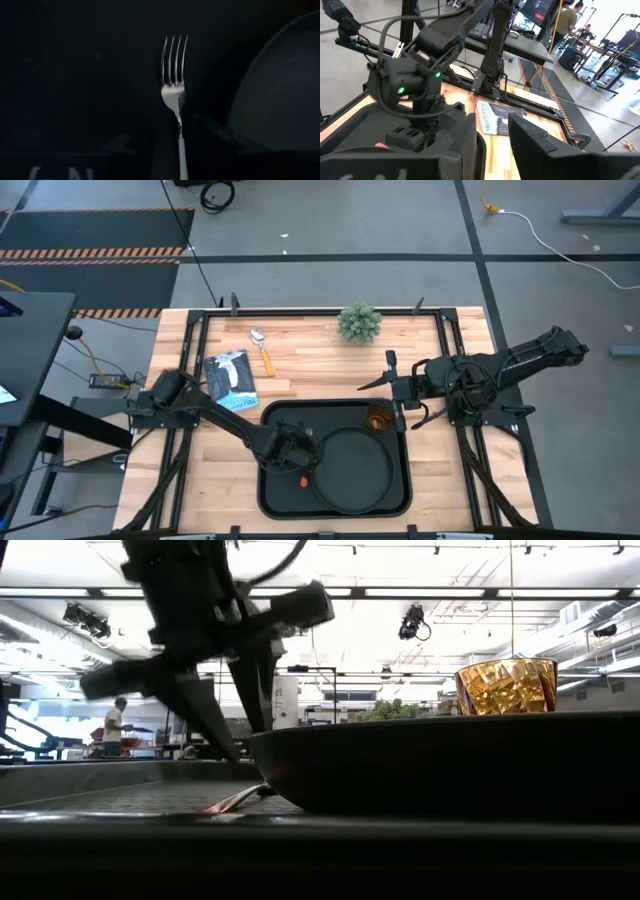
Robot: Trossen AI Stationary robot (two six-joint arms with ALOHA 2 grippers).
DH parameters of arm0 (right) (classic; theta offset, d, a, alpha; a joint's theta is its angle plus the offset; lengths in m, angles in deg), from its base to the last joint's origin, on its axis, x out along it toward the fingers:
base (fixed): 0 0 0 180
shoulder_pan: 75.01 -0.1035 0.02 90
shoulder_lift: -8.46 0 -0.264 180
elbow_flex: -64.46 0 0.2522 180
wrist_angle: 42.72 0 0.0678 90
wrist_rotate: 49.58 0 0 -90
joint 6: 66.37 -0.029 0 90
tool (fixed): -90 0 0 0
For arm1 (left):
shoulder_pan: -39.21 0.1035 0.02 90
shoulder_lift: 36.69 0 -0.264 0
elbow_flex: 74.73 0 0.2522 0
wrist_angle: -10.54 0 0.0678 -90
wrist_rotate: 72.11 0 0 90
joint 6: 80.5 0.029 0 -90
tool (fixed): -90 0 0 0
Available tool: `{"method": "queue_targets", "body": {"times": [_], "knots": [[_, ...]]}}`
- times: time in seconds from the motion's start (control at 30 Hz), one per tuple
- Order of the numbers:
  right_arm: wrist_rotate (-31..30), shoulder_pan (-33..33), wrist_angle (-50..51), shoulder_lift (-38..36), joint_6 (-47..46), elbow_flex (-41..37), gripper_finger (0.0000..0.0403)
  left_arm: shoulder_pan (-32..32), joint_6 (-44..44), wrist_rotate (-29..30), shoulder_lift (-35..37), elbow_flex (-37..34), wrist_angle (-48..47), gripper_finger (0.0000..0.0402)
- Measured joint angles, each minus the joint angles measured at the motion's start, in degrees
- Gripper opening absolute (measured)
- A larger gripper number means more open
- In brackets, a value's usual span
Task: Pick and place plate/cup/fork/spoon on tray
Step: Put the yellow spoon on the black tray to the left of the fork
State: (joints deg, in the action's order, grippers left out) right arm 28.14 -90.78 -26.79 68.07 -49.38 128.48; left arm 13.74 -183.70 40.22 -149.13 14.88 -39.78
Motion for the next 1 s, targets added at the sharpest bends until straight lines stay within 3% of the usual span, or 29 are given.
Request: {"method": "queue_targets", "body": {"times": [0.53, 1.0], "knots": [[1.9, 2.7, 1.8, 0.0, 0.4, -0.1, 0.0121, 8.8, 15.6, 1.2, 5.5, 0.0, -2.6, 0.0128], [2.9, 5.9, -9.3, -1.3, -0.8, -10.7, 0.0121, 15.1, 32.9, 0.7, 7.1, 0.0, -3.2, 0.0128]]}}
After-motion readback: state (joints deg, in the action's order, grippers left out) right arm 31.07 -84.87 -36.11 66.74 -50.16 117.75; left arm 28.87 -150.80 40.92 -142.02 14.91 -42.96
